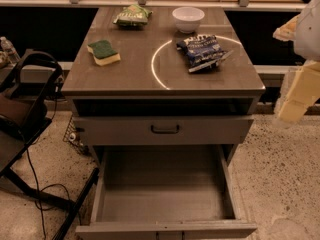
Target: Place sponge into middle drawer
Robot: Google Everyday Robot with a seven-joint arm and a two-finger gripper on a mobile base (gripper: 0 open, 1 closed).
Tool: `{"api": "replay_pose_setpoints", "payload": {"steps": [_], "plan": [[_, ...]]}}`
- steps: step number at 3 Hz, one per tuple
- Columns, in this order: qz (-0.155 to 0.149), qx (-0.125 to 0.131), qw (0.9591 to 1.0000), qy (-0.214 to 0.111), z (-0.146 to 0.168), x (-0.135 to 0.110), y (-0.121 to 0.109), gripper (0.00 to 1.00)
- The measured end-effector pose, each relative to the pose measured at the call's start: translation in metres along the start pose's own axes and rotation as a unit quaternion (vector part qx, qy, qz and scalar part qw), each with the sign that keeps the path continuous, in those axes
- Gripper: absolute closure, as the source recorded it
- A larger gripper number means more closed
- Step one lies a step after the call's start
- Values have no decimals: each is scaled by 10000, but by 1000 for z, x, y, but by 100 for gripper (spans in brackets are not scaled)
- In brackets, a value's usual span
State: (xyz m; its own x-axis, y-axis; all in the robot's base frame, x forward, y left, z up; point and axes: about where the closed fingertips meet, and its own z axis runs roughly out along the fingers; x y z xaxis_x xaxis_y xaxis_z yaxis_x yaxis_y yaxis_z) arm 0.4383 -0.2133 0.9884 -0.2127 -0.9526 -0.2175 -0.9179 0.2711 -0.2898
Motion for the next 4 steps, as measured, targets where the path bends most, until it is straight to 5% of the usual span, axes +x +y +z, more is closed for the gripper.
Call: {"api": "replay_pose_setpoints", "payload": {"steps": [1,2,3,4], "plan": [[19,34,10000,-36,0,-1,-1,0],[347,492,9961,-641,10,-7,-10,0],[704,579,9843,-1511,38,-16,-17,0],[1074,703,9495,-2864,70,-77,-45,0]]}}
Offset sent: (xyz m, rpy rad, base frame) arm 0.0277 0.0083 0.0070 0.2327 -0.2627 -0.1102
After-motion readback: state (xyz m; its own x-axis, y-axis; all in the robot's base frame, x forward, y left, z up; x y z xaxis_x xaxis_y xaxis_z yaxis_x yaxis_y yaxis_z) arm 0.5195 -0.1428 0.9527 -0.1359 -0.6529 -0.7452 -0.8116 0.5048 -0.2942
